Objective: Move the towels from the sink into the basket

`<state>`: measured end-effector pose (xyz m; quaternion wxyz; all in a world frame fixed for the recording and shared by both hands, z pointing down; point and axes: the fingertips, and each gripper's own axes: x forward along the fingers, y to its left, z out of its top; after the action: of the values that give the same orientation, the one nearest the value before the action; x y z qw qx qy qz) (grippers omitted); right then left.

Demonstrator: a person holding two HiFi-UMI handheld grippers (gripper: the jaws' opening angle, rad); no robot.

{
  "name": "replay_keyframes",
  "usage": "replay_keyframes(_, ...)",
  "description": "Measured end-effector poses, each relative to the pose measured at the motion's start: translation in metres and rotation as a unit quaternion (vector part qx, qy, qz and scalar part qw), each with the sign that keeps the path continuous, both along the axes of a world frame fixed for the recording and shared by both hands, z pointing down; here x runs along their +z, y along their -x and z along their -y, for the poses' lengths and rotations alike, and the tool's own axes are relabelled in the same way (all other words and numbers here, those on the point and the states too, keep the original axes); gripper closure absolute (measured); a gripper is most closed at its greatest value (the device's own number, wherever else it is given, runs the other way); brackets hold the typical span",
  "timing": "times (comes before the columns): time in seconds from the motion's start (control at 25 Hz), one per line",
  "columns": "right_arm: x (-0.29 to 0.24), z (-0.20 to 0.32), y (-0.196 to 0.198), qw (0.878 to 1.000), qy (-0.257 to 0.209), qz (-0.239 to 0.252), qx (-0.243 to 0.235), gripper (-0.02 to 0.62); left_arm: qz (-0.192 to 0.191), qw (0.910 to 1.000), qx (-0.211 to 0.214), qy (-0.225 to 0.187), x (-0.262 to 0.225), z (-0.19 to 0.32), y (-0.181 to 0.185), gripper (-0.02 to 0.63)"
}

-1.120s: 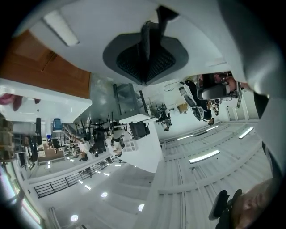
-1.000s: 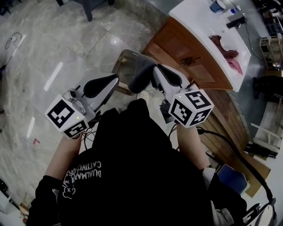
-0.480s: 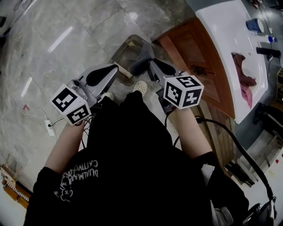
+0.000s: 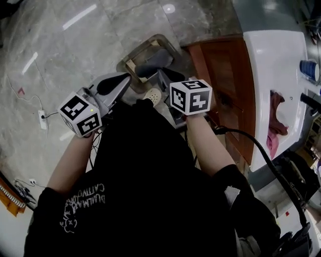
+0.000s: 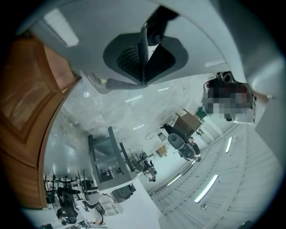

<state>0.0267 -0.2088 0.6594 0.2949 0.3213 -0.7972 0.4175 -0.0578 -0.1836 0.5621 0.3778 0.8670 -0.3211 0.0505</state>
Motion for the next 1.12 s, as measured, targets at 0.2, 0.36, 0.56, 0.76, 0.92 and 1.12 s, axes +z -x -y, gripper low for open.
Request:
replay_keyframes(0.2, 0.032, -0.004, 0.000, 0.999, 0.036, 0.001, -0.016, 0.561, 0.007, 0.9996, -0.012, 0.025, 0.017, -0.011, -0.005, 0.606)
replay_keyframes(0.36, 0.051, -0.011, 0.000, 0.998, 0.064, 0.007, -0.022, 0.561, 0.030, 0.9985, -0.006, 0.046, 0.030, -0.028, -0.009, 0.606)
replay_keyframes(0.56, 0.062, -0.019, -0.004, 0.996, 0.085, 0.004, -0.019, 0.554, 0.020, 0.9973, 0.035, 0.062, 0.034, -0.045, -0.024, 0.607)
replay_keyframes(0.76, 0.063, -0.026, -0.001, 0.996, 0.082, 0.009, -0.025, 0.554, 0.022, 0.9982, 0.008, 0.056, 0.033, -0.041, -0.015, 0.607)
replay_keyframes(0.92, 0.060, -0.027, 0.007, 0.996, 0.079, 0.008, -0.035, 0.560, 0.041, 0.9983, -0.001, 0.041, 0.036, -0.037, -0.004, 0.607)
replay_keyframes(1.12, 0.049, -0.031, -0.002, 0.998, 0.069, -0.004, 0.007, 0.584, 0.032, 0.9988, 0.024, 0.026, 0.033, -0.039, 0.002, 0.607)
